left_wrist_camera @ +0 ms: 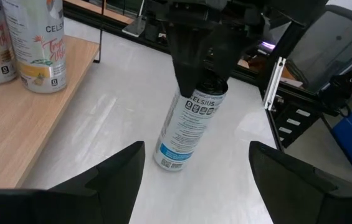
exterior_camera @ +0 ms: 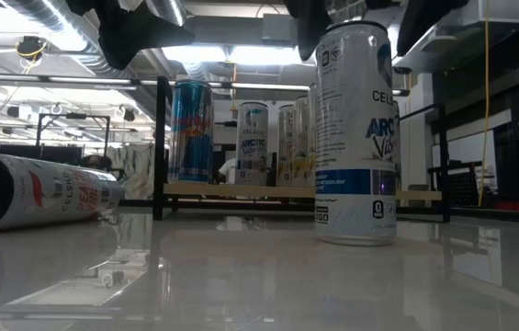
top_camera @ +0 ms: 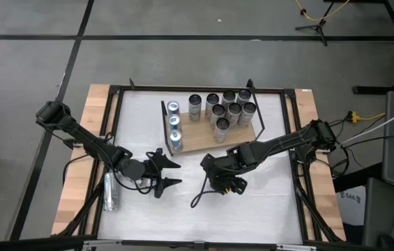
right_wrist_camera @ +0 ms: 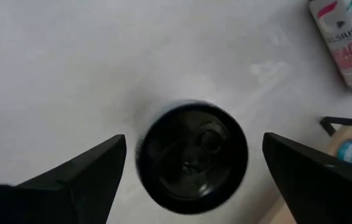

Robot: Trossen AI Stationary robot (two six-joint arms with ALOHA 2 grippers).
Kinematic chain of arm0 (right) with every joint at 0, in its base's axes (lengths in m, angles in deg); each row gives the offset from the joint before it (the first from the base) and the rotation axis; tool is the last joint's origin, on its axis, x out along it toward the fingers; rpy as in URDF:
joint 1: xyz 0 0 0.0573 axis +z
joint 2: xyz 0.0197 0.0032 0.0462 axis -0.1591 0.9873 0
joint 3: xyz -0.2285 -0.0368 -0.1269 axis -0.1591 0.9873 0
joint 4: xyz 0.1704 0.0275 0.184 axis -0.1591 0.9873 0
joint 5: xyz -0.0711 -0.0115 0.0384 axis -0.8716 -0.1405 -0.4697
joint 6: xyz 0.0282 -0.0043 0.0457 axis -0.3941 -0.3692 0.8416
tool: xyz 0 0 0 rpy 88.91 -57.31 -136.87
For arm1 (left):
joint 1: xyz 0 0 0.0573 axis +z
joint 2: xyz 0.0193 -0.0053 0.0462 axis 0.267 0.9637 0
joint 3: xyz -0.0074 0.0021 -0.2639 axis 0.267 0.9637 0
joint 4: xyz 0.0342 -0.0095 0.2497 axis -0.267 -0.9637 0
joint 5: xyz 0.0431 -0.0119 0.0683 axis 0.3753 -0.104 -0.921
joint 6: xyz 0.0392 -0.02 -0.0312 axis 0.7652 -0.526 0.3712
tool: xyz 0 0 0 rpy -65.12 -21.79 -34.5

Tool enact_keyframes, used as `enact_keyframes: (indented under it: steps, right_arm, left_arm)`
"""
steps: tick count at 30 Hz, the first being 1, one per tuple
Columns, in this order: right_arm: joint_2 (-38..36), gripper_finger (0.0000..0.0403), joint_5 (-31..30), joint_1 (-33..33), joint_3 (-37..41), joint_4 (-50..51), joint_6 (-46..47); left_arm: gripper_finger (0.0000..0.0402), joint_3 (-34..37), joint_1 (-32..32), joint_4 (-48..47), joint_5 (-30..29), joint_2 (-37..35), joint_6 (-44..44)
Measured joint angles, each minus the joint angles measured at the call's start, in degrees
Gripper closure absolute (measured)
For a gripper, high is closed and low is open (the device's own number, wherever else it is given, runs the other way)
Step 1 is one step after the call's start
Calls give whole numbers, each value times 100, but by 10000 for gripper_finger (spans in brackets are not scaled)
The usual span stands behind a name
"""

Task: Place canned beverage on shelf
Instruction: Put the white-blue soda can on the shelf aligned with the other white-blue soda can

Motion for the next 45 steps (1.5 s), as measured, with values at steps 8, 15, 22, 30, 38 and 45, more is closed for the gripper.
enact_keyframes:
  steps: [8, 15, 22, 30, 38, 45]
  right_arm:
    - [93, 31, -58, 0, 7, 46, -176]
    - [119, 31, -56, -1, 7, 48, 66]
    - [122, 31, 58, 0, 7, 51, 73]
    - [157, 31, 35, 0, 7, 247, 84]
    - [166, 31, 11, 0, 4, 88, 83]
    - [289, 38, 45, 0, 4, 83, 57]
  left_arm:
    - [120, 0, -1, -1, -129, 0, -2]
    - [120, -1, 44, 1, -142, 0, 0]
    - [120, 1, 44, 1, -142, 0, -4]
    - [120, -1, 44, -1, -143, 0, -144]
    - [120, -1, 43, -2, -143, 0, -143]
    - [120, 0, 42, -2, -142, 0, -142]
